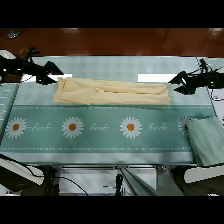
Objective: Fold the shirts.
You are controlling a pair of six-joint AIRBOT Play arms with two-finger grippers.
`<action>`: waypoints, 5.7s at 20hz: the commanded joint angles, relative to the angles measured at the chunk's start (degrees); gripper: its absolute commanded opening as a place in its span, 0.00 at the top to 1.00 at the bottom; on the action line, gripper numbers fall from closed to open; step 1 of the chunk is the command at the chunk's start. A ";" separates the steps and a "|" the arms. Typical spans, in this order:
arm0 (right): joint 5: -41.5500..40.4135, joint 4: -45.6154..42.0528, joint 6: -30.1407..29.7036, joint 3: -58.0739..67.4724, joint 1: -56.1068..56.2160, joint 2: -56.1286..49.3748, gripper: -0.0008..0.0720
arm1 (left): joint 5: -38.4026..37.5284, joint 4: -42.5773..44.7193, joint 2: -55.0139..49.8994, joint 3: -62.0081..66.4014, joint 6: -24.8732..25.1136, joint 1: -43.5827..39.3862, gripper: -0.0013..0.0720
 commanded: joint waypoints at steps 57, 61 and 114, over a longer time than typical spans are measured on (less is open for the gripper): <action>-3.80 0.98 1.73 -1.68 39.95 31.47 0.96 | 10.01 -4.09 31.06 -4.37 -1.36 -16.74 0.95; -4.63 0.98 2.89 15.21 48.00 10.43 0.96 | 9.86 5.79 50.45 -16.79 -1.25 -13.38 0.95; 6.03 -17.59 10.95 21.90 37.86 17.35 0.96 | 19.32 2.45 67.28 -58.60 -3.41 -13.33 0.94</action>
